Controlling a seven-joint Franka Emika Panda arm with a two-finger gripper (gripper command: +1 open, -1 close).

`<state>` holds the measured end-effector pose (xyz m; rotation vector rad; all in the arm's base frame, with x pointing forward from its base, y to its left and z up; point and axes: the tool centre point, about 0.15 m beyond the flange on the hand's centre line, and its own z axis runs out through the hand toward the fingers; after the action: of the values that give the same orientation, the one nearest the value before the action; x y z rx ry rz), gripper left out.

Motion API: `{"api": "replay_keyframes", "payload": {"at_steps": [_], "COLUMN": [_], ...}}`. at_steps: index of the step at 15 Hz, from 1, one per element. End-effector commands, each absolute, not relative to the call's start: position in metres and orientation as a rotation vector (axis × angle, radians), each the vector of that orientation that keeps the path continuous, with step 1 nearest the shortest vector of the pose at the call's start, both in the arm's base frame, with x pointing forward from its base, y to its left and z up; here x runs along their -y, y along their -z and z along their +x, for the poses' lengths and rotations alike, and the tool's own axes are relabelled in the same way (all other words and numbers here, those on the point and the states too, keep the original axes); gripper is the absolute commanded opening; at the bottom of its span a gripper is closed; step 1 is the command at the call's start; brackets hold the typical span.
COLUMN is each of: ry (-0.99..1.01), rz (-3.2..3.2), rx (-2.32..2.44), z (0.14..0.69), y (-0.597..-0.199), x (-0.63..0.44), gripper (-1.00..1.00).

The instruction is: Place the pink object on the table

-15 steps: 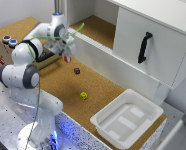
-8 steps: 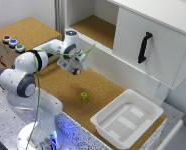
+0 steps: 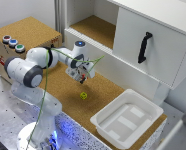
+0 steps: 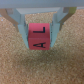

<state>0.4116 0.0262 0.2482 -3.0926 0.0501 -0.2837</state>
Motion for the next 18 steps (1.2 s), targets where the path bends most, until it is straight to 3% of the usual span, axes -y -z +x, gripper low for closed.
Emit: {"api": "replay_keyframes", "payload": {"at_steps": [1,4,5,9,18], "ry": [0.133,0.124,0.116,0.206,0.206], "rz": [-3.024,-3.052,-3.060,-3.074,-3.074], "rx": [-0.003,-0.019,-0.037,-0.114,-0.114], "z": [0.454,0.451,0.447,0.430,0.430], "y": [-0.217,-0.222,-0.225,-0.253,-0.253], "x": [-0.035,-0.038,-0.038,-0.037,-0.037], "gripper": [-1.00,-1.00,1.00,1.00,1.00]}}
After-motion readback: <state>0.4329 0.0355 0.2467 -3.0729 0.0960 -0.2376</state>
